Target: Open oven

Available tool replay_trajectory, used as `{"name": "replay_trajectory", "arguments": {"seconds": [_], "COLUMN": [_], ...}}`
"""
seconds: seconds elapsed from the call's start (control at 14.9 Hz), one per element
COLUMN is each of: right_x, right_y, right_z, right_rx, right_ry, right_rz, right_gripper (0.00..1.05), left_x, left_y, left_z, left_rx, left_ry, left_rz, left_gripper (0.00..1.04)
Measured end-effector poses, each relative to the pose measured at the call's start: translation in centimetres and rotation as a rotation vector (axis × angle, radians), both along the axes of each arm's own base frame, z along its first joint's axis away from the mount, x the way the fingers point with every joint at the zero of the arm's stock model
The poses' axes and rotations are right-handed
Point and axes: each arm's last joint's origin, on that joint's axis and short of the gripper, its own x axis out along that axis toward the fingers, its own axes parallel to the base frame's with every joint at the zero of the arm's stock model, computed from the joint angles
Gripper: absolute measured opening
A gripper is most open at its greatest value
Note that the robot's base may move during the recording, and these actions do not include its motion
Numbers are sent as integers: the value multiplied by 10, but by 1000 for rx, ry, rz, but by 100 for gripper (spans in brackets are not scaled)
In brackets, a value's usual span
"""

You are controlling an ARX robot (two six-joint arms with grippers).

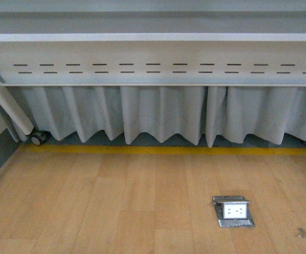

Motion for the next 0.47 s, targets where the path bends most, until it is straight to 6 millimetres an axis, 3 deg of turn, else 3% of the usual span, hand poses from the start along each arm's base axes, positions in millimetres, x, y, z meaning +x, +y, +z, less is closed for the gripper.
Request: {"name": "replay_trajectory", "arguments": {"seconds": [0.47], "right_x": [0], "right_y": [0], "right_z": [0], "right_rx": [0], "right_ry": [-2], "right_rz": [0], "right_gripper": [98], "left_x": [0], "left_y": [0], "left_z": [0], "left_rx": [0], "left_ry": [-3], "left_rz": [-1], "left_gripper": [98]}}
